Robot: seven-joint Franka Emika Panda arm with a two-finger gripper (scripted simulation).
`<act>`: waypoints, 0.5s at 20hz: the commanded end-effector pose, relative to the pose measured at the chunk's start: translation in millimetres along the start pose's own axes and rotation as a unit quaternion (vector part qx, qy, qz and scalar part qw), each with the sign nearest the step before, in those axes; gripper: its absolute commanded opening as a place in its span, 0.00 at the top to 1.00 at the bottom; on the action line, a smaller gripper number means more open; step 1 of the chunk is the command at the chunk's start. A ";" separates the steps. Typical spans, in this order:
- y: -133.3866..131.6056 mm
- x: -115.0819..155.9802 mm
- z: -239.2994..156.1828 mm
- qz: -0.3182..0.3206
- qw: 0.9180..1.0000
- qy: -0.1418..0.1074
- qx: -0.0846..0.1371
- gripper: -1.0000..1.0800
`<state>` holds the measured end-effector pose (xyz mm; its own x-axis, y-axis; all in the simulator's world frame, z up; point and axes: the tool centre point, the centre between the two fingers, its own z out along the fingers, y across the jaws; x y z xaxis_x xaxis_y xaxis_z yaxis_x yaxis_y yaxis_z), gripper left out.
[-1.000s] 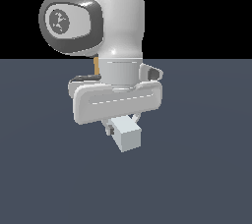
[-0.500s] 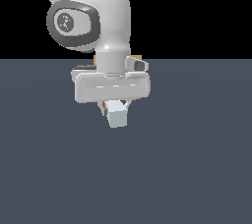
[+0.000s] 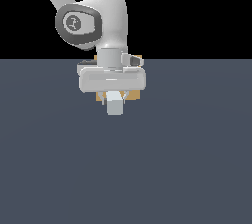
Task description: Insert the peg into the horizontal hole in a box.
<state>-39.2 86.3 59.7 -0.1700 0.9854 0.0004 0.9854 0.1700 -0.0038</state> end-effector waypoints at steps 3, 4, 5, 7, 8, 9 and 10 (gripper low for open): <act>3.3 12.5 -4.1 0.015 1.000 0.000 -0.002 1.00; 3.6 14.3 -4.4 0.016 1.000 0.000 -0.002 1.00; 3.9 15.7 -4.6 0.018 1.000 0.000 -0.002 1.00; 4.4 17.5 -5.0 0.020 1.000 0.000 -0.002 1.00; 4.6 17.8 -5.0 0.020 1.000 0.000 -0.002 1.00; 4.8 17.8 -5.0 0.020 1.000 0.000 -0.002 1.00; 4.9 17.3 -4.9 0.020 1.000 0.000 -0.002 1.00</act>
<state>-38.9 104.3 62.7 -0.1328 0.9911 0.0000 0.9911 0.1328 -0.0039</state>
